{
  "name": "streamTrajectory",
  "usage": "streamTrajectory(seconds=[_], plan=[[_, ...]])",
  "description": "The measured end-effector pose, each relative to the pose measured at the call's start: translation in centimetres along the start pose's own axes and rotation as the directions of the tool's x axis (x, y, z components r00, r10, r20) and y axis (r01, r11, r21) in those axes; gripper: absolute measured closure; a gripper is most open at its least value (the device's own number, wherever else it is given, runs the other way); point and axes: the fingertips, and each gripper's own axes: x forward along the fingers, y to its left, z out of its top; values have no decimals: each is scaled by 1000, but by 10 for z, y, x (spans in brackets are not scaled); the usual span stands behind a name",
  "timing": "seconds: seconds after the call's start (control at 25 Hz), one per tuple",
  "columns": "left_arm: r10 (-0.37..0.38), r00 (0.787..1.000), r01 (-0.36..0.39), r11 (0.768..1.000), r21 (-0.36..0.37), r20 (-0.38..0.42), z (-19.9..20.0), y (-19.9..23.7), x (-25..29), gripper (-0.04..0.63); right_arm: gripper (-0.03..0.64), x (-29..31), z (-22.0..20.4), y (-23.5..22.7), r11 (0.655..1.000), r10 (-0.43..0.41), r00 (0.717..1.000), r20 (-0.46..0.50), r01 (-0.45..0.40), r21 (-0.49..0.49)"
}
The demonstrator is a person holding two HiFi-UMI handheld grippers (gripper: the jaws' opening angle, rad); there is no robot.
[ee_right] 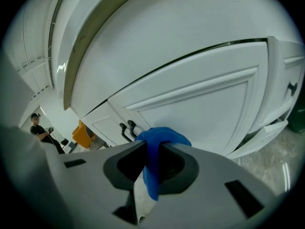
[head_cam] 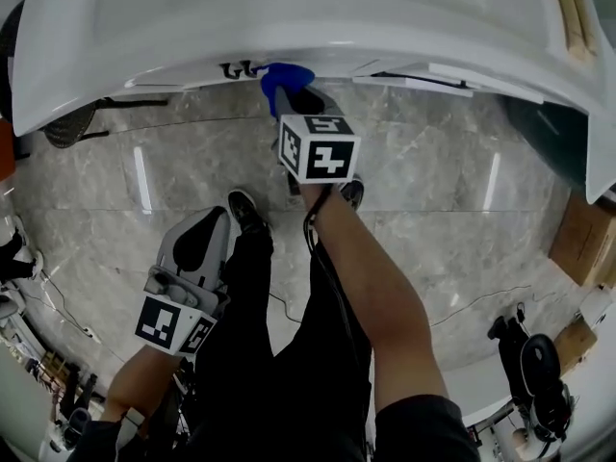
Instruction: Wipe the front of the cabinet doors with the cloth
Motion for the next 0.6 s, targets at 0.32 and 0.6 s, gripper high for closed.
streamTrajectory(seconds=[0.32, 0.6], plan=[[29, 999, -29, 1000, -2, -13, -9, 20, -17, 597, 560, 34, 18, 29, 998, 36, 999, -2, -36, -54], [27, 999, -27, 1000, -16, -26, -15, -1, 11, 595, 560, 23, 17, -13, 998, 40, 999, -18, -41, -48]])
